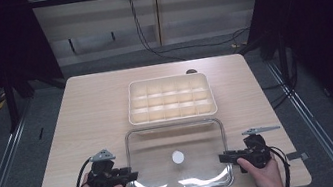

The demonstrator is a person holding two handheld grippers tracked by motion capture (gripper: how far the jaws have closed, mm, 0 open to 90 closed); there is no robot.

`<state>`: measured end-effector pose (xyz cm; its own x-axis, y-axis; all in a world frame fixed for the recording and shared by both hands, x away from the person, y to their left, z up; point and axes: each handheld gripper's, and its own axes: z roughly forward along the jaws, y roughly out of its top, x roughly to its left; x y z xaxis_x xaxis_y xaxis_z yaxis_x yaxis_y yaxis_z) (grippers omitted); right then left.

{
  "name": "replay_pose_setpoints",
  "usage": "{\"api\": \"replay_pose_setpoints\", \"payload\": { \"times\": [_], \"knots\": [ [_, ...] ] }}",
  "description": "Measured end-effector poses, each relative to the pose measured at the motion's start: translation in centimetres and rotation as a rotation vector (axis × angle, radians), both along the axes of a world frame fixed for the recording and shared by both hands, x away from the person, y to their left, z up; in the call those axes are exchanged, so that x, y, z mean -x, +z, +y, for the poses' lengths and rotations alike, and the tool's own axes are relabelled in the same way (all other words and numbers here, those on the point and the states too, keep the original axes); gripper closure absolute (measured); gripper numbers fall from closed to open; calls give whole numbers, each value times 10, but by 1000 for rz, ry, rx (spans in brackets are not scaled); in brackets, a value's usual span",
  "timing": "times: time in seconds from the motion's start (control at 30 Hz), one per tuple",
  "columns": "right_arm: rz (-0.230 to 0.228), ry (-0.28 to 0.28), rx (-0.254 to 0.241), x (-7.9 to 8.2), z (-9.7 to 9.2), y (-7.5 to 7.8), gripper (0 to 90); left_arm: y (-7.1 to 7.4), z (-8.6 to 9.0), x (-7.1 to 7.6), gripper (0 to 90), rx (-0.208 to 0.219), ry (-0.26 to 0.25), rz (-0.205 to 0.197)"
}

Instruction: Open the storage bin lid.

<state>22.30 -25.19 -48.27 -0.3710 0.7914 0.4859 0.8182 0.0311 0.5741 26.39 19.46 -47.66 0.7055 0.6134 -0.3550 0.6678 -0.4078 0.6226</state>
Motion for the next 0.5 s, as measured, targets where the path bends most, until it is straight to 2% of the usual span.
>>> {"api": "replay_pose_setpoints", "payload": {
  "times": [0.23, 0.5],
  "knots": [
    [27, -2, 6, -5, 1, -7, 604, -4, -3, -5, 588, -33, -2, 15],
    [33, -1, 47, -7, 2, -9, 562, -7, -5, -7, 582, -40, -1, 25]
  ]
}}
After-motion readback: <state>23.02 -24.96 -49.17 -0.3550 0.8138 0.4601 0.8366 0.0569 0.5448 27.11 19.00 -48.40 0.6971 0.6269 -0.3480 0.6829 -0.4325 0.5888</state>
